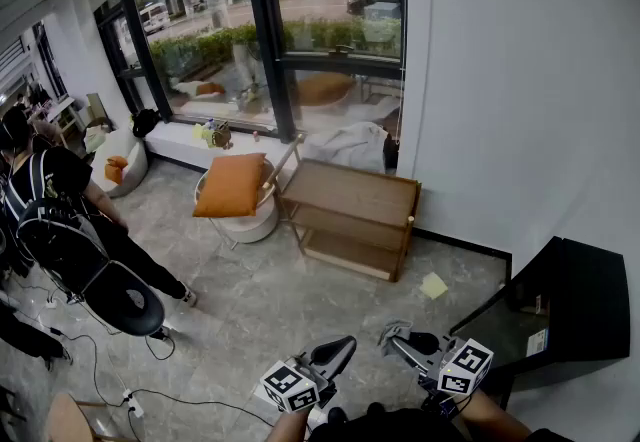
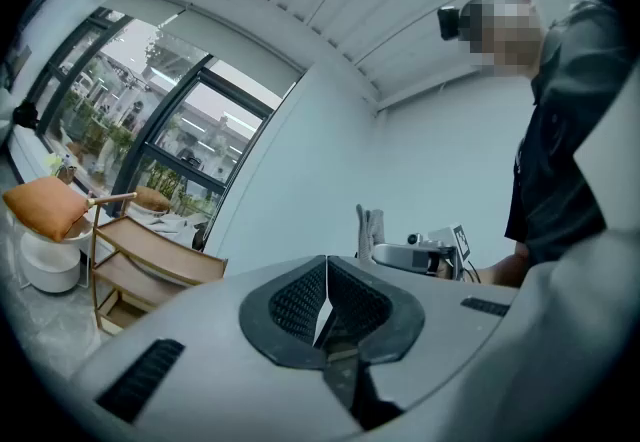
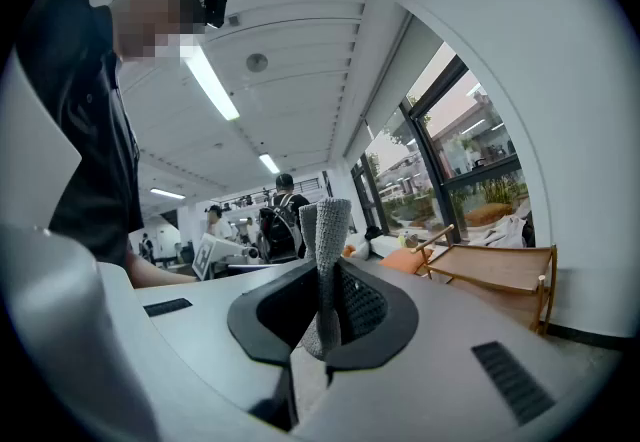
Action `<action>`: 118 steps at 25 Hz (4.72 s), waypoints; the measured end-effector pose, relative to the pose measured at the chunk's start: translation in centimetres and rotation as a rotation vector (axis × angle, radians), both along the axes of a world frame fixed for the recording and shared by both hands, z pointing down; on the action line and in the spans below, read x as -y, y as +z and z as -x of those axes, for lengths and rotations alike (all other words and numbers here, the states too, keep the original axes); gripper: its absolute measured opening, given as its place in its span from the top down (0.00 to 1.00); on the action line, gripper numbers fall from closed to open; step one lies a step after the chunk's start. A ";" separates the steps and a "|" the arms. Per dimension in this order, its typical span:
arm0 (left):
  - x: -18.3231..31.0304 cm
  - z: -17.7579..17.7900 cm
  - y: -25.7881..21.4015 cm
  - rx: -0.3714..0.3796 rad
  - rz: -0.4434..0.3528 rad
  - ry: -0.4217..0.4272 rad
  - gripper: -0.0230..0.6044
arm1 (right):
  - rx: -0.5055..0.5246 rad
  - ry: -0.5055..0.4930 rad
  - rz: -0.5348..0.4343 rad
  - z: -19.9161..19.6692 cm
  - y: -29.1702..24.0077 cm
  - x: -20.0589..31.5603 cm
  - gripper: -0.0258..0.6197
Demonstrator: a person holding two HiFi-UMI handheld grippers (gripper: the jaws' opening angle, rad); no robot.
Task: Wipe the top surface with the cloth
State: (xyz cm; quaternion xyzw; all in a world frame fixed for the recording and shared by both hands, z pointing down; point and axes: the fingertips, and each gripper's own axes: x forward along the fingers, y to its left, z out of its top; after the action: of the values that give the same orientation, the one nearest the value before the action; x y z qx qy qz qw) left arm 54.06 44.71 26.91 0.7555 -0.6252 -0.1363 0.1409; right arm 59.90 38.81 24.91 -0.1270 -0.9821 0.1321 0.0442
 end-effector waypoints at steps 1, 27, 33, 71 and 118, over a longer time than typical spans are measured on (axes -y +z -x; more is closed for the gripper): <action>0.2 -0.1 0.0 -0.002 0.009 -0.003 0.94 | 0.000 0.001 0.009 -0.2 0.1 0.2 0.90; 4.0 7.7 2.8 -0.041 0.078 -0.115 0.94 | -0.055 -0.023 0.063 6.5 4.5 5.7 0.90; 8.1 17.1 2.0 -0.006 0.059 -0.054 0.94 | -0.075 0.035 0.032 15.7 3.4 9.2 0.90; 31.8 51.6 3.8 -0.006 0.118 0.002 0.94 | -0.089 0.112 0.050 49.2 5.0 33.4 0.90; 43.5 78.9 12.4 -0.086 0.358 0.235 0.94 | -0.299 0.350 0.109 78.1 13.4 43.0 0.90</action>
State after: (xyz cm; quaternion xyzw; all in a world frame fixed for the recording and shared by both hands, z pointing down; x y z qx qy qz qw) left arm -24.87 1.26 39.33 0.7795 -0.5406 -0.0379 0.3142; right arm -18.17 -4.23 38.30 0.0639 -0.9631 0.2077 0.1585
